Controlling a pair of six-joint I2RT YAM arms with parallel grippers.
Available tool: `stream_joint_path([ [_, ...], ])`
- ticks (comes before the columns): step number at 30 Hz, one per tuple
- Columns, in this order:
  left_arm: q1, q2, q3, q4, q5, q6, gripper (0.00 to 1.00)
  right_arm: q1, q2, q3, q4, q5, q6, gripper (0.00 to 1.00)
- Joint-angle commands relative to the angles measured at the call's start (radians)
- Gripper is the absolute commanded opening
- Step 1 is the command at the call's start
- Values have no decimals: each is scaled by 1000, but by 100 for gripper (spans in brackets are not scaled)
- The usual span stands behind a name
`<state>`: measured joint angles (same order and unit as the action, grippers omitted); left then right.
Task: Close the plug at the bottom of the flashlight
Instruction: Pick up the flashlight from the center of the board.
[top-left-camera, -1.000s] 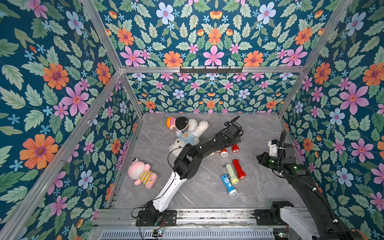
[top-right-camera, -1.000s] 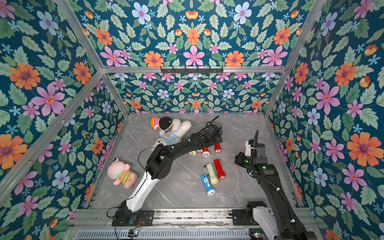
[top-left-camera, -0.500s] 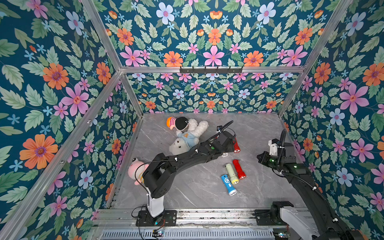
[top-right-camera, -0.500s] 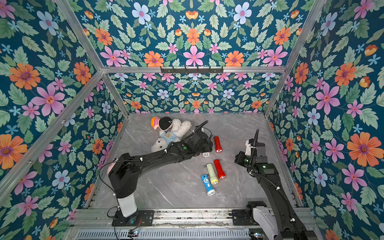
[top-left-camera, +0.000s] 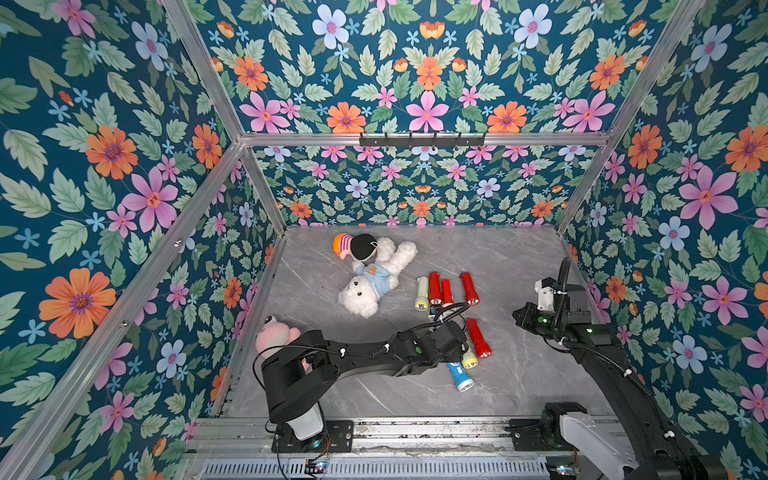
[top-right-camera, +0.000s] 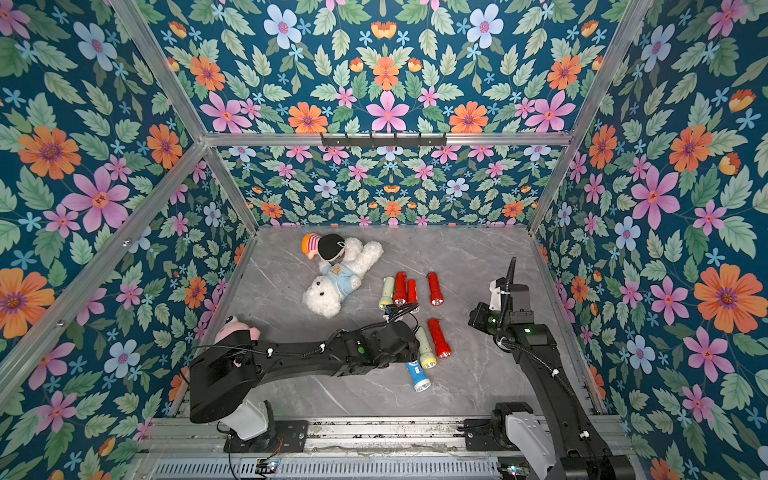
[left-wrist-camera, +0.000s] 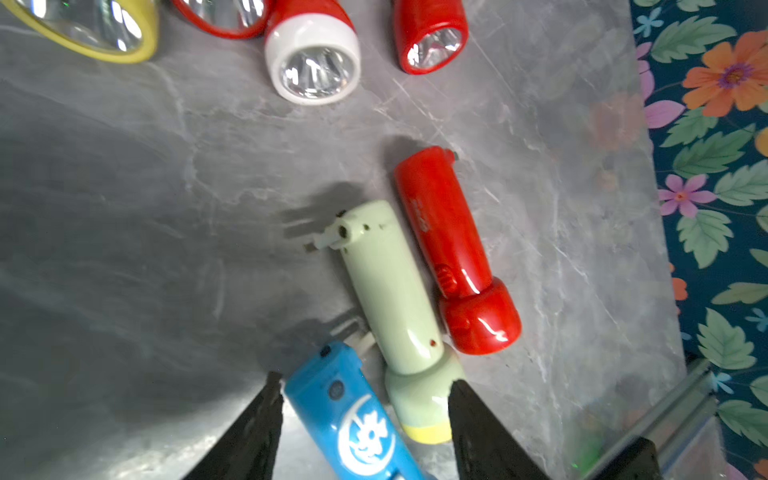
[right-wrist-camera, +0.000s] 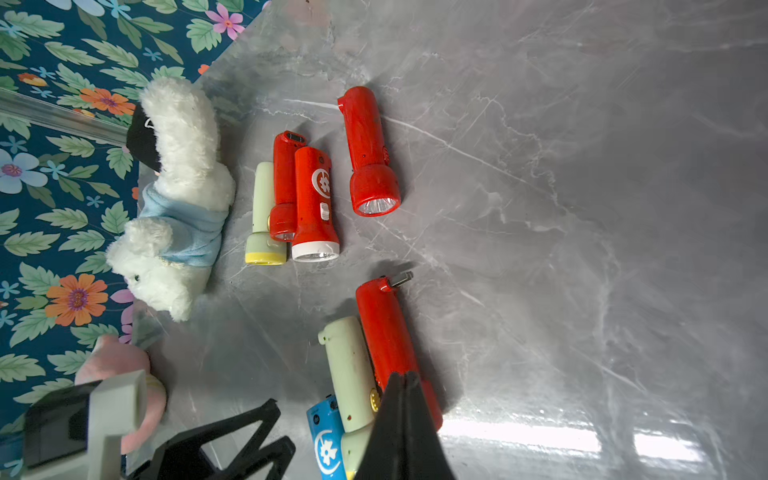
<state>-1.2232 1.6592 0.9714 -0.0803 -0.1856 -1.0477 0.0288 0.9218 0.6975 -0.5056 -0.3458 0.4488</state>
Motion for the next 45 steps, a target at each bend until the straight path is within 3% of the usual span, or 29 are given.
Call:
stream_joint_path([
  [1,-23,16,12,7,-37,-70,67,2,-12,-4,-3,-13,-4,0],
  [13,-76,92,38,-57,2,-179,63,1,-23,-22,21,-40,1,0],
  [32,-73,197,113,-155,30,-184,60,0,-9,-32,46,-62,8,0],
  [36,-67,189,96,-155,37,-193,47,0,-8,-35,50,-62,9,0],
  [44,-64,155,56,-179,31,-205,0,1,9,-38,61,-65,12,1],
  [45,-62,150,51,-183,28,-206,0,1,12,-39,62,-68,13,1],
])
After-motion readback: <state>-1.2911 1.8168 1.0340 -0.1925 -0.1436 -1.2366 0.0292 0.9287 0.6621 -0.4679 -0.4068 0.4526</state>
